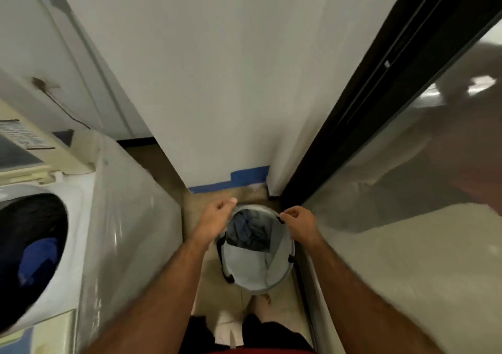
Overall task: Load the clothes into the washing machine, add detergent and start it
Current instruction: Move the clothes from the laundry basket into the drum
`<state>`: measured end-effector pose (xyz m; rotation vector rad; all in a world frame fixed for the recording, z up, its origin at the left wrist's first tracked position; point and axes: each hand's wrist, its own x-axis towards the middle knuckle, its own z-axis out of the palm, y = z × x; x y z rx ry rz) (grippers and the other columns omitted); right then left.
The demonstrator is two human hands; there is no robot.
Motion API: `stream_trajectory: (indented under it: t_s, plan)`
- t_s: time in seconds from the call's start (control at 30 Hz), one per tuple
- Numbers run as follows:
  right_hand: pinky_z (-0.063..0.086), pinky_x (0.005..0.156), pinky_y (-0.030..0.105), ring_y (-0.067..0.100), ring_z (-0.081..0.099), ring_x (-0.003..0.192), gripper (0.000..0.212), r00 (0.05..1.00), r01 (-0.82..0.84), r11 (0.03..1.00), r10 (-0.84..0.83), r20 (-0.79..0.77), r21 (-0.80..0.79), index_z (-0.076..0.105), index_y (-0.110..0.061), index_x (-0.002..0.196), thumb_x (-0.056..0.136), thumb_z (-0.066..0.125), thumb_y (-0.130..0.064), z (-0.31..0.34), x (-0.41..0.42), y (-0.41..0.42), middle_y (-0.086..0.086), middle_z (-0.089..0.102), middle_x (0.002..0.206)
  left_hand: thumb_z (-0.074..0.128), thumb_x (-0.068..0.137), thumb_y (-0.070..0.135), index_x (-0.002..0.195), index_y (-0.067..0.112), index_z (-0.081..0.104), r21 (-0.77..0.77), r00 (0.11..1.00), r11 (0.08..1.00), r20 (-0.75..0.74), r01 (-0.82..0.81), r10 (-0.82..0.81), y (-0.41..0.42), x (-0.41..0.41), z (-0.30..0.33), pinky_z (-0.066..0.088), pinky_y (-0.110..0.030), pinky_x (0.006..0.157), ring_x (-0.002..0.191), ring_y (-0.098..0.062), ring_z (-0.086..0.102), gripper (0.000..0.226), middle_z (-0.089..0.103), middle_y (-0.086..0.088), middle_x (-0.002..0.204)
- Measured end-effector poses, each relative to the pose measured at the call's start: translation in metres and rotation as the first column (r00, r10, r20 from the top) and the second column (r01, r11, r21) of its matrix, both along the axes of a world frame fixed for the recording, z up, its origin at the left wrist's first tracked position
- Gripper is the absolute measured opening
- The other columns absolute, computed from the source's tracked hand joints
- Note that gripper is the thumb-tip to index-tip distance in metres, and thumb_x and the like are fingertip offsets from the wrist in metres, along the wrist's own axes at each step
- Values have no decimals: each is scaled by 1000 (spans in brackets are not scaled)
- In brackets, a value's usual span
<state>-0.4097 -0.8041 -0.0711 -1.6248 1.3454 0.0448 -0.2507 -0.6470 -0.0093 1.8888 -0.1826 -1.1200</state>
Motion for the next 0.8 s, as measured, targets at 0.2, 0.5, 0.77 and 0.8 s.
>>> stream_trajectory:
  t_s: [0.2,0.5,0.77,0.8]
  plan:
    - [57,79,54,34,66,85,23,993,3,989,14,-117,146,56,-25,68,86,70,-28,-83,-18,2,5,62,75,53,95,41,98,18,62,147,996,986,-44,77,-71,-16,-12,-82,50,-35,79,89,-18,60,25,63,-6,96]
    - [53,91,47,32,63,103,24,971,-44,945,116,-208,324,58,-18,105,88,65,-34,-301,-11,20,9,62,106,51,97,36,124,12,56,271,950,925,-235,265,-204,-42,-31,-309,44,-34,96,118,-25,54,37,58,-7,121]
    - [42,90,26,27,56,121,65,962,-123,955,181,-203,270,55,-16,131,79,75,-49,-489,19,14,7,60,131,43,96,53,136,17,47,362,974,913,-187,188,-126,-54,-18,-499,40,-45,107,126,-29,46,54,48,-10,138]
    - [45,95,30,28,56,123,71,961,-130,959,184,-204,253,53,-17,133,76,76,-52,-510,27,13,8,59,132,42,95,55,140,17,43,366,979,916,-179,162,-102,-54,-16,-521,39,-45,108,129,-28,43,58,44,-8,143]
